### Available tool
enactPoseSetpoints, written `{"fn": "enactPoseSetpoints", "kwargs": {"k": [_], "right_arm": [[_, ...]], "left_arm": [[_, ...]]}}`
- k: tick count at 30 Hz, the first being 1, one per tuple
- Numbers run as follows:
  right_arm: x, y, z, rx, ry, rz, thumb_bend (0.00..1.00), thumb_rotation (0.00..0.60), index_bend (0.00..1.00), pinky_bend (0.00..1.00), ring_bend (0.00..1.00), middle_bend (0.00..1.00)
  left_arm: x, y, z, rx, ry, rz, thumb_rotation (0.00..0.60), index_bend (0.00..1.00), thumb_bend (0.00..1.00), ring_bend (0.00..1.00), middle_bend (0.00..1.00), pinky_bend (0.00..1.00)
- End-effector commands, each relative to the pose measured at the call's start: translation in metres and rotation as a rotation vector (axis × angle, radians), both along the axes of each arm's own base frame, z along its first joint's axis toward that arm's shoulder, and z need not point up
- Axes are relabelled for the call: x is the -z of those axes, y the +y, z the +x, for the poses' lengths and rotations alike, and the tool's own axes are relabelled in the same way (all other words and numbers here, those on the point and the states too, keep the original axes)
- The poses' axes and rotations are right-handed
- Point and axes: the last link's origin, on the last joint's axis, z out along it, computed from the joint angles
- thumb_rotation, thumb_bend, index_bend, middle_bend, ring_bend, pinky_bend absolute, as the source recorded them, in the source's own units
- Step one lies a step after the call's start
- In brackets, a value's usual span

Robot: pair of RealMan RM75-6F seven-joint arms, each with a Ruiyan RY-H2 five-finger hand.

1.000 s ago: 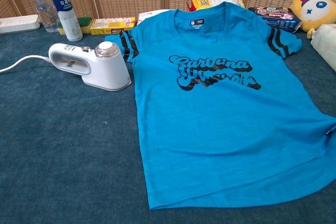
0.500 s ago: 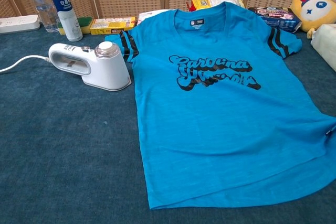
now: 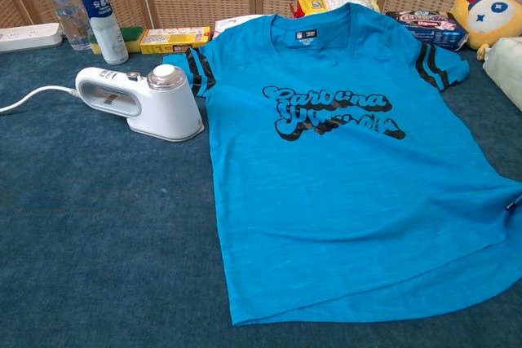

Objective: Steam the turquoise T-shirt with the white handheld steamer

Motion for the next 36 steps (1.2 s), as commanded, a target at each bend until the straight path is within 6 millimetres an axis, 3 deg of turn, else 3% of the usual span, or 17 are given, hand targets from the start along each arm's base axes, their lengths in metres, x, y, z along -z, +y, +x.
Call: {"fn": "enactPoseSetpoints", "kwargs": {"k": [1,22,36], "right_arm": [[0.009,-0.001,0.003,-0.022,0.010,0.035,0.29,0.600,0.32,0.40,0.33,0.32],[0.042,-0.023,-0.009,-0.104,0.137,0.108,0.29,0.600,0.33,0.40,0.33,0.32],[0.064,-0.046,-0.007,-0.190,0.172,0.102,0.31,0.600,0.48,0.50,0.43,0.42]], "left_arm": [[-0.001,0.003,0.002,0.006,0.003,-0.005,0.600,0.04,0.24,0.02,0.09,0.17],[0.002,0.017,0.009,0.020,0.005,-0.027,0.600,0.04,0.24,0.02,0.09,0.17],[0.005,0.020,0.005,0.001,0.004,-0.035,0.600,0.04,0.24,0.02,0.09,0.17]]}}
